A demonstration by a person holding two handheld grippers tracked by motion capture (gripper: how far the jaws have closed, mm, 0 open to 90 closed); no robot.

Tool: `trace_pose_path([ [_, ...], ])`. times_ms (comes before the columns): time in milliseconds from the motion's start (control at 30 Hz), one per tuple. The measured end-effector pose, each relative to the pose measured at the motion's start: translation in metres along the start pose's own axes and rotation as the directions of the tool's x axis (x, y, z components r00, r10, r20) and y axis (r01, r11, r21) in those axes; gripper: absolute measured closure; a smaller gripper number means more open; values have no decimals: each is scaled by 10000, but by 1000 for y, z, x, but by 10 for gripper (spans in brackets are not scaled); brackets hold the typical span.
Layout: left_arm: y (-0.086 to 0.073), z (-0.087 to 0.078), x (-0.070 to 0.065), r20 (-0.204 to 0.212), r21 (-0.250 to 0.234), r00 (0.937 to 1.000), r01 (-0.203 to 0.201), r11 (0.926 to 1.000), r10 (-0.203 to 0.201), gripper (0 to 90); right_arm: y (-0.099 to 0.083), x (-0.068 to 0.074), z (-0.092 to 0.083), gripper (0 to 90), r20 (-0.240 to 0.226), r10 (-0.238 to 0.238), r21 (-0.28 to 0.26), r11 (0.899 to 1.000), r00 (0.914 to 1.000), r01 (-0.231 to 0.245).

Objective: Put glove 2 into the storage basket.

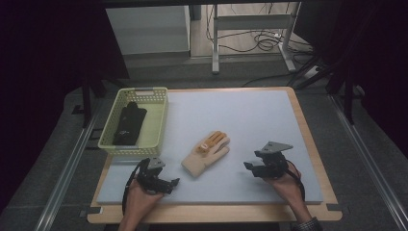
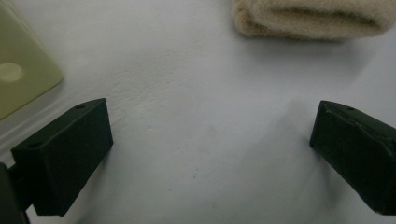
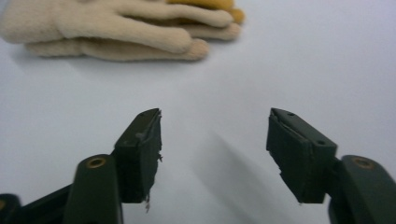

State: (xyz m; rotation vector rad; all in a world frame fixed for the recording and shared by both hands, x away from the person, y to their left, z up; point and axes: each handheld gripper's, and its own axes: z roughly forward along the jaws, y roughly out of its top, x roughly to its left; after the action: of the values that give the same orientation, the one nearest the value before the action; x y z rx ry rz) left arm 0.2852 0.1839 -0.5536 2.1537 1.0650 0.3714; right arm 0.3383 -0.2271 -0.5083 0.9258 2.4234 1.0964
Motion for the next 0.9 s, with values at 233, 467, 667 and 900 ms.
trace_pose_path([
  [233,0,0,0,2,-4,10000,-2,10000,2,0,-14,-16,-13,240,447,450,-30,9990,9980,-450],
  [467,0,0,0,-3,-4,10000,-3,10000,3,0,-32,-32,-20,182,979,858,124,9961,9915,-875],
  [667,0,0,0,6,11,10000,1,10000,-1,0,-41,-34,-17,151,1159,1050,479,9926,9877,-1112],
  [900,0,0,0,25,25,10000,10,10000,-10,0,-43,-30,-15,137,1397,896,511,9939,9861,-976],
])
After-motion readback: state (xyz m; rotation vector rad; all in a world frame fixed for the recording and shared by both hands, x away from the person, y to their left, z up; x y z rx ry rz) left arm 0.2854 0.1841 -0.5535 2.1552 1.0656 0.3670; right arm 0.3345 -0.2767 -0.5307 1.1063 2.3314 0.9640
